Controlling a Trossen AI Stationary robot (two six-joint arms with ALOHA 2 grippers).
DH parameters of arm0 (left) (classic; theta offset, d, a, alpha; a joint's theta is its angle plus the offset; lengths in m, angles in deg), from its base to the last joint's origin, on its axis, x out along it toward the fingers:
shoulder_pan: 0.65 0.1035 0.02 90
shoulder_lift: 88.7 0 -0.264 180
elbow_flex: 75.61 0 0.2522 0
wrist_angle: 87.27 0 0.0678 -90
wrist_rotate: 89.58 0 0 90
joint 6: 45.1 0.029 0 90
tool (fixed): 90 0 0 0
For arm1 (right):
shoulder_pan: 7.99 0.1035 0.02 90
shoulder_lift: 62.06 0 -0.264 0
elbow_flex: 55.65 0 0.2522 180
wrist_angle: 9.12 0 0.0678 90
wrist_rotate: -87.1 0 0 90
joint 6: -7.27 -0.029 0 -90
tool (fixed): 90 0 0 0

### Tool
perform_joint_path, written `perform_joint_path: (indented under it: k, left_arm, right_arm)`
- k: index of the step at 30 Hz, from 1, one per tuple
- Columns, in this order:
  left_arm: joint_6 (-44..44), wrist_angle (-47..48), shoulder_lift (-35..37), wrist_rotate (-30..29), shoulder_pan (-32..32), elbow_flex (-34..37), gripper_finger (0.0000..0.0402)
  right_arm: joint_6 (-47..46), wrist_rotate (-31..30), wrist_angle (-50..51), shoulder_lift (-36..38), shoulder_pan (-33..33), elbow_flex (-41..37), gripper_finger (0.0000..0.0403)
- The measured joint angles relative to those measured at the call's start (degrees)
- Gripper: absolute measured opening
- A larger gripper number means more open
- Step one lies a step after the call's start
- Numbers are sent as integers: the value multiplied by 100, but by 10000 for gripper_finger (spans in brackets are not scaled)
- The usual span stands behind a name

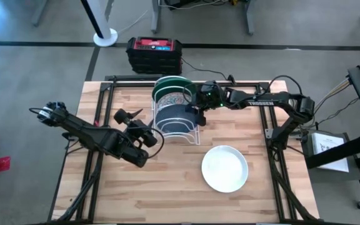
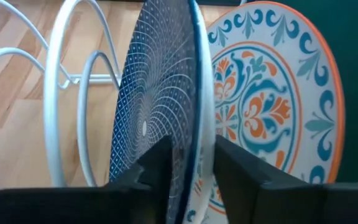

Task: Sort dishes
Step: Remove the blue patterned plate from the dish rack

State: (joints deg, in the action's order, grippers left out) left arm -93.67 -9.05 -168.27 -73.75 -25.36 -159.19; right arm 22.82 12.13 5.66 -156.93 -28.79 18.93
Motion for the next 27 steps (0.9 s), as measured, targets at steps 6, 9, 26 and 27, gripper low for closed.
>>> perform_joint_path:
  k: [6,9,26,27]
  left_arm:
    - [10,-6,0,-69,0,-42,277]
    - [3,-15,0,-100,0,-21,277]
    - [-3,-39,0,-93,0,-13,267]
    - [-4,-41,0,-95,0,-13,267]
  right_arm:
    - [-96,78,-59,4,-35,0,30]
    - [-85,86,-111,6,-47,0,18]
    - [-321,-52,-102,278,-72,-24,24]
    - [-341,-36,-120,278,-72,-24,26]
